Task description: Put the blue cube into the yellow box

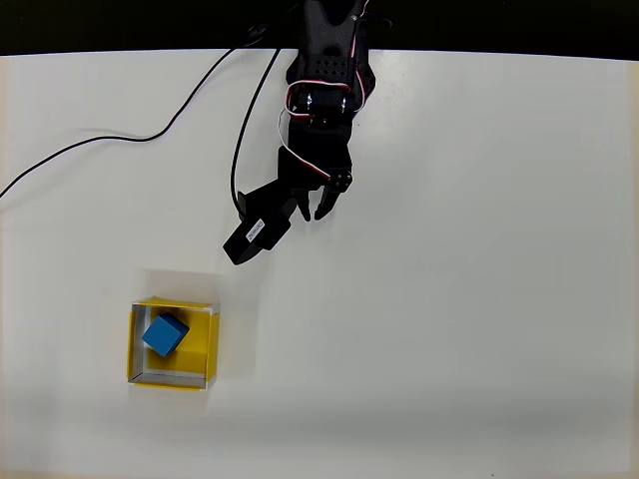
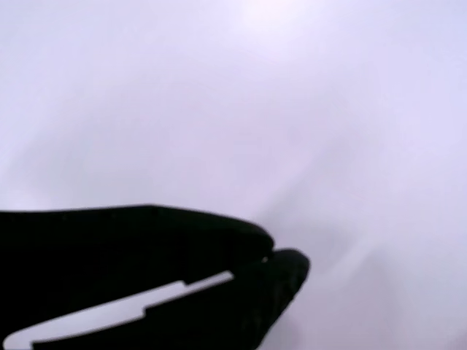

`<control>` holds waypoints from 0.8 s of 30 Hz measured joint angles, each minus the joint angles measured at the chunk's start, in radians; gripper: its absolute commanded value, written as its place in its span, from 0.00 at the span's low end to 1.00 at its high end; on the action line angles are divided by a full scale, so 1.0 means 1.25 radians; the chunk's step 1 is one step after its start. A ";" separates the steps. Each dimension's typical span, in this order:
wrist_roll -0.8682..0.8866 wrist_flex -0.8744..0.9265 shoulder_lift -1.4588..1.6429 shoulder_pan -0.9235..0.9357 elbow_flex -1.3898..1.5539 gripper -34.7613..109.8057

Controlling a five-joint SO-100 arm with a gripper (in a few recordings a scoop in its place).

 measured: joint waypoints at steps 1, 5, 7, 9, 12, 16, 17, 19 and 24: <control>0.009 0.038 0.000 0.000 0.000 0.24; 0.077 0.106 0.000 0.000 0.000 0.24; 0.113 0.108 0.000 0.000 0.000 0.24; 0.134 0.109 0.000 0.000 0.000 0.24; 0.148 0.109 0.000 0.002 0.000 0.24; 0.150 0.109 0.000 0.012 0.000 0.24; 0.150 0.109 0.000 0.013 0.000 0.24; 0.150 0.109 0.000 0.013 0.000 0.24; 0.150 0.109 0.000 0.023 0.000 0.24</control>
